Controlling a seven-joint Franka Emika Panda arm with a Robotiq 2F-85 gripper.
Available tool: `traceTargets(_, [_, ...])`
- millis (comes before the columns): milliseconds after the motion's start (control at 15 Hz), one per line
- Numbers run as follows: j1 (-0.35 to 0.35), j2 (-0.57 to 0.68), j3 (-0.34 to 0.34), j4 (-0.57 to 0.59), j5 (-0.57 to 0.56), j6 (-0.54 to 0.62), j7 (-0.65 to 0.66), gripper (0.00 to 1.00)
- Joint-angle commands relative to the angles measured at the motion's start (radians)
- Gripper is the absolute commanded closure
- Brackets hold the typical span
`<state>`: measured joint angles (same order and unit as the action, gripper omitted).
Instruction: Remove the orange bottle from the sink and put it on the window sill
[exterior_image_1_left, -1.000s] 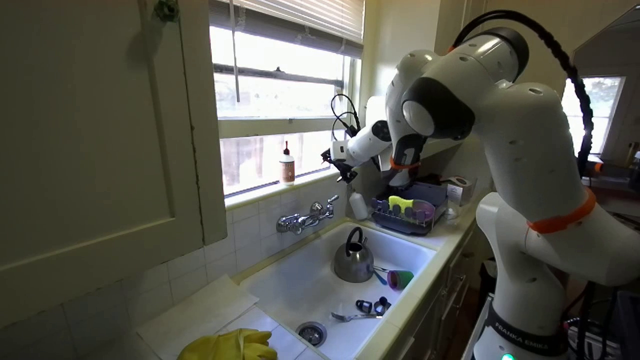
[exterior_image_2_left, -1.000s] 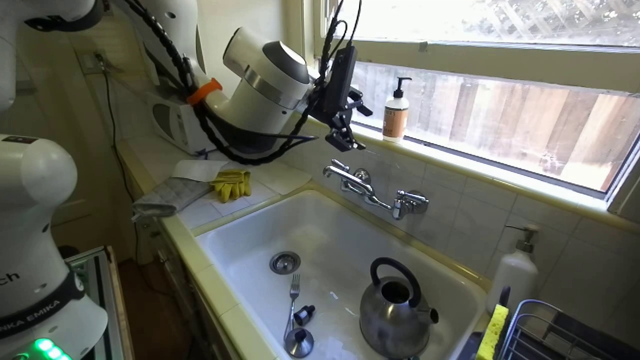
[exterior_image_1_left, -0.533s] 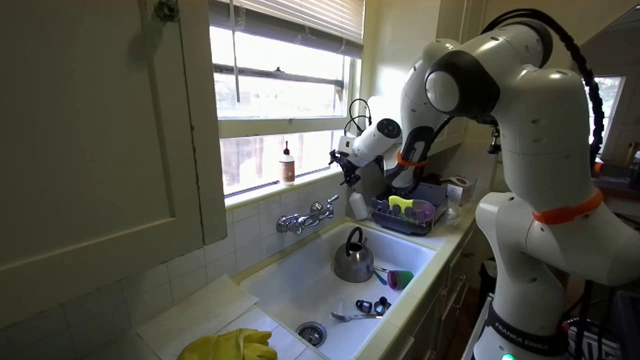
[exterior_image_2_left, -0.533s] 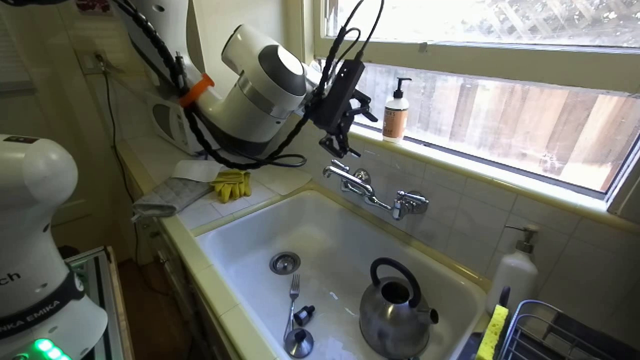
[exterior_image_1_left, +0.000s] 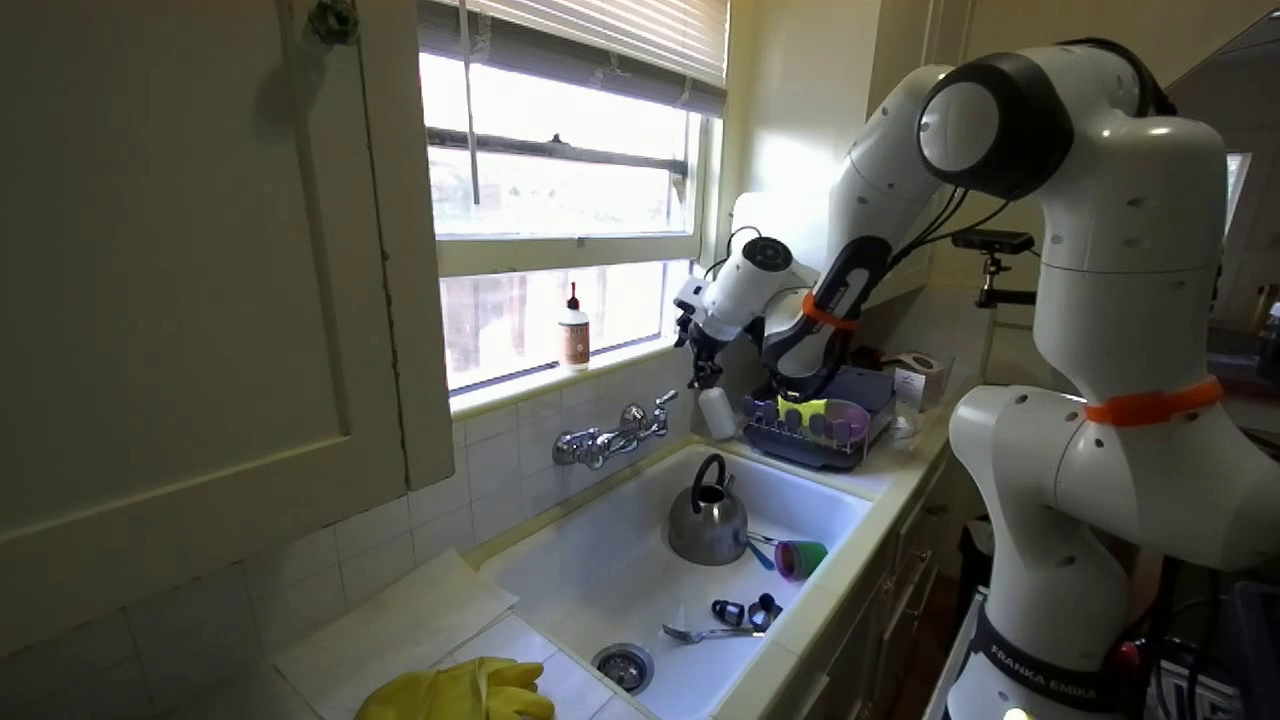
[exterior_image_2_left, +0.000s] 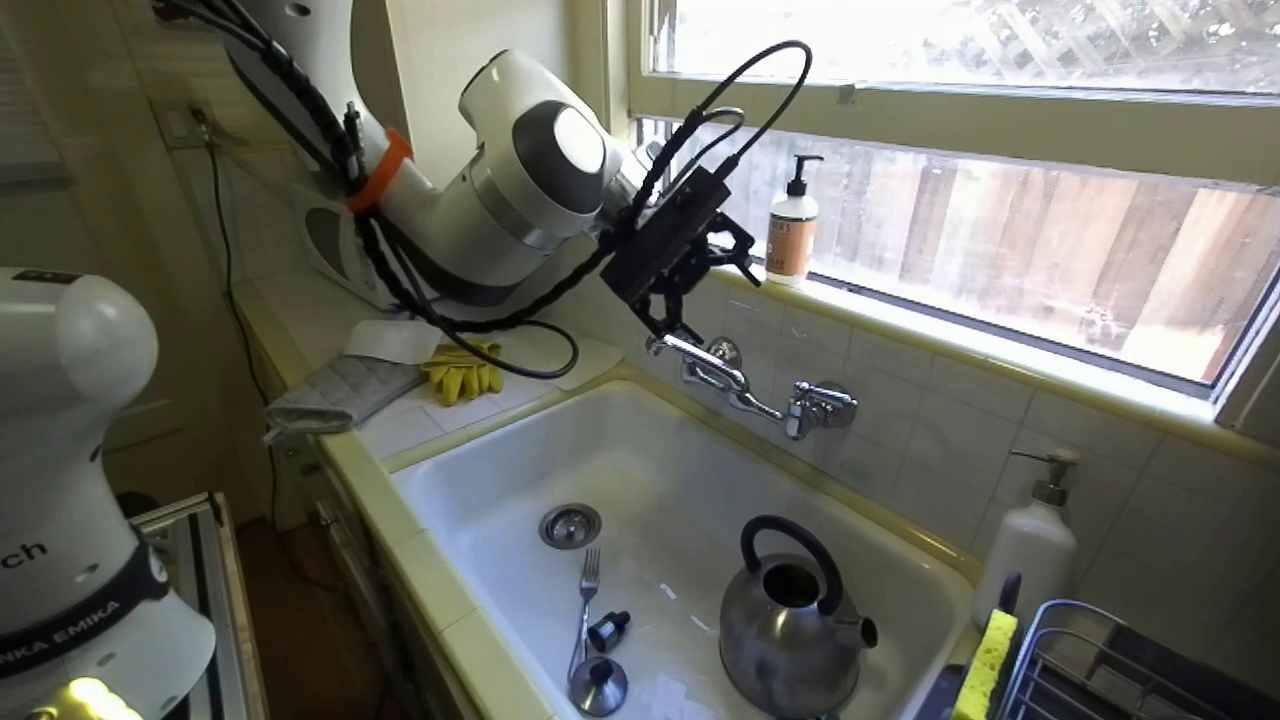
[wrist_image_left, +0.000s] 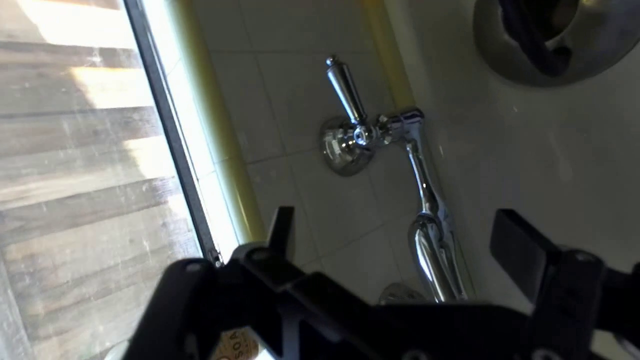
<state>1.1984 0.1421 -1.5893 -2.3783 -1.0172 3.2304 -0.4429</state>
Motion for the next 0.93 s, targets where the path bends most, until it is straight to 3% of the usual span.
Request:
traceTargets(0, [0.028,-0.198,-0.006,-0.015,0.043,-0.13,-0.005,0.0])
traceTargets(133, [0.021,-0.252,-0.001,-0.01,0.08,-0.166,0.006,0.0])
traceTargets(200, [-0.179,-0.27,0.199,-0.009,0.107,-0.179,0.012,0.0])
traceTargets(267, [-0.027,-0.306,0.052,-0.007,0.126,-0.209,0.017,0.0])
traceTargets(333, [-0.068,-0.326,0.093,-0.01,0.147,-0.22,0.026,0.0])
traceTargets(867, [-0.091,-0.465,0.136,-0.029,0.305,-0.263,0.145,0.0])
